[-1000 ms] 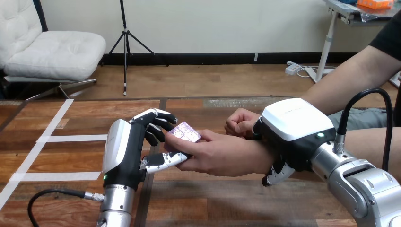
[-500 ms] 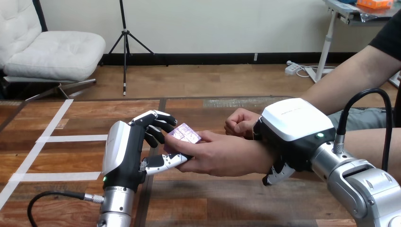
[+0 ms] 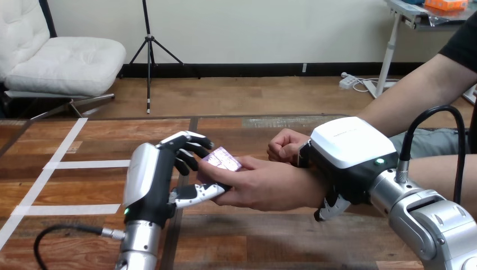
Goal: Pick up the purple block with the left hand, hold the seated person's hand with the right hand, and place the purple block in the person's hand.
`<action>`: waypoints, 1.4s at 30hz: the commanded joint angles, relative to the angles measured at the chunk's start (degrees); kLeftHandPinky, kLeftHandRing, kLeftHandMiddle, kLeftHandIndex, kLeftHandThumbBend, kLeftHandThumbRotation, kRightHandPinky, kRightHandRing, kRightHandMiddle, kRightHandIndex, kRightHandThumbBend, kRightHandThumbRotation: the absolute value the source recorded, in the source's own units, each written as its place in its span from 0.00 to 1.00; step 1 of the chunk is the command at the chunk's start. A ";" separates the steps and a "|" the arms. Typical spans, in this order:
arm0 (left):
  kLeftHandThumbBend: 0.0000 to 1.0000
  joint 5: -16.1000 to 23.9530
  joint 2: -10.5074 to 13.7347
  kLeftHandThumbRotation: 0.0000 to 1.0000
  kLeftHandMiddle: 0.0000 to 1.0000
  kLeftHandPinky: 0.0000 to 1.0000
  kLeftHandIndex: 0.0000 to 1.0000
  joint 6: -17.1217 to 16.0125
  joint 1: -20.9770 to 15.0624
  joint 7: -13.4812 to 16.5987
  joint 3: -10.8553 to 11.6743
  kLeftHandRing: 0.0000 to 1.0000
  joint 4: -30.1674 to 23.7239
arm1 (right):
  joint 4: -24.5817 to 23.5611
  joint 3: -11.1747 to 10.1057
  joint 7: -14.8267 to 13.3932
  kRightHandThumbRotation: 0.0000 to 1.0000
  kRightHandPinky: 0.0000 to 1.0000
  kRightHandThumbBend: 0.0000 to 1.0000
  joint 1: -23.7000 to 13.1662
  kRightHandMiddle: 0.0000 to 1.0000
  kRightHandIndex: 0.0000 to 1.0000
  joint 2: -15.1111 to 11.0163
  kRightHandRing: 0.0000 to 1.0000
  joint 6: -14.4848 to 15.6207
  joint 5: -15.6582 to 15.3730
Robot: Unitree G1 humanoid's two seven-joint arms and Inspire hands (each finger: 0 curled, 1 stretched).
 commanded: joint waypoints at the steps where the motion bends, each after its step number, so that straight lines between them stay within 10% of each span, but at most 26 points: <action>1: 0.69 1.89 0.16 0.12 0.62 0.44 0.67 2.21 -1.51 -2.95 -1.75 0.53 -5.53 | -1.66 0.28 -1.98 0.05 0.53 0.80 -2.21 0.68 0.70 0.59 0.63 -0.99 -0.82; 10: 0.76 3.49 1.46 0.30 0.75 0.55 0.79 6.86 -0.65 -7.73 -2.64 0.67 -9.25 | -1.59 -0.29 -1.94 0.07 0.59 0.79 -1.70 0.72 0.73 0.56 0.68 -1.34 -0.44; 26: 0.80 -4.53 3.08 0.46 0.89 0.77 0.92 3.65 -0.19 -22.39 -2.07 0.86 -10.79 | -2.36 -1.45 -2.80 0.08 0.62 0.78 -0.56 0.74 0.75 0.17 0.70 -1.89 0.86; 42: 0.83 -9.20 4.59 0.49 0.94 0.83 0.94 1.52 -0.13 -30.84 -1.52 0.92 -11.21 | -3.67 -3.12 -3.54 0.06 0.64 0.77 1.23 0.76 0.77 0.13 0.73 -2.58 2.63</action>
